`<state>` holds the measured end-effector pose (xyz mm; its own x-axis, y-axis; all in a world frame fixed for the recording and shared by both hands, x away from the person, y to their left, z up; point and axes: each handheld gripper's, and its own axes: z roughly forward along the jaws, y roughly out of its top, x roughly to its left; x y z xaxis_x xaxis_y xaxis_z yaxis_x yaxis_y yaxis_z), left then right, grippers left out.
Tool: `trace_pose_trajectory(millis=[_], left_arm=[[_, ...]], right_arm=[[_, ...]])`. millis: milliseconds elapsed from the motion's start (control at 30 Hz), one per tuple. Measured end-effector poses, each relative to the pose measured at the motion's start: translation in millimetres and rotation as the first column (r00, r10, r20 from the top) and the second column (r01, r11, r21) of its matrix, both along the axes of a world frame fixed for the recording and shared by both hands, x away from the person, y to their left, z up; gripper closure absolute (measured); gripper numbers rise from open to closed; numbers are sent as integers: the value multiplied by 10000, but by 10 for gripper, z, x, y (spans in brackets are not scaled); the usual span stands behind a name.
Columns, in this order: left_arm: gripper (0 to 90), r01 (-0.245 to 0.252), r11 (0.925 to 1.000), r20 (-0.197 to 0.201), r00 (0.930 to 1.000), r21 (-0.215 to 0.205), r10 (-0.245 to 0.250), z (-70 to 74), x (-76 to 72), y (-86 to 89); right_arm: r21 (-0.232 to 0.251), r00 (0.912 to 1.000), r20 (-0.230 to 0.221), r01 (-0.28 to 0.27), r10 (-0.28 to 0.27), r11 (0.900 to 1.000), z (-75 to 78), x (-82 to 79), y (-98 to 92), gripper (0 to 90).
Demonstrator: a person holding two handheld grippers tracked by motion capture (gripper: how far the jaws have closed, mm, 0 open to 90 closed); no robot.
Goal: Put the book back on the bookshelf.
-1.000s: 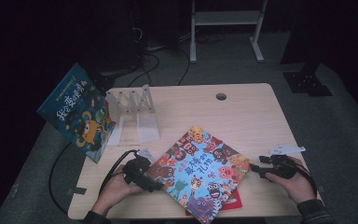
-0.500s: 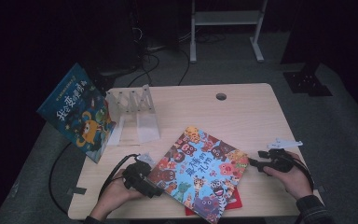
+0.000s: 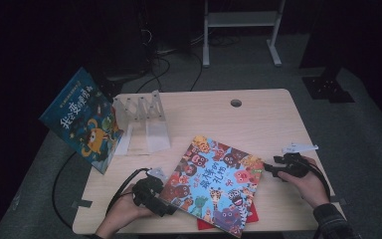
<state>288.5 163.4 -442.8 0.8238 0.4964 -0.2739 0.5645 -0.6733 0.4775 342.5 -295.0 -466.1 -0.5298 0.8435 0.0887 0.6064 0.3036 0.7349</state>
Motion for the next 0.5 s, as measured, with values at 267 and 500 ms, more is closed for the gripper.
trace_pose_trajectory(millis=[267,500], left_arm=[[80,295,9995,-223,9993,-74,-297,-16,-28,-56],[80,476,9986,-371,9981,-235,-484,-27,-38,-91]], right_arm=[[19,9998,98,159,-159,9999,-11,136,53,428],[-193,9997,149,206,-203,9996,-11,247,101,426]])
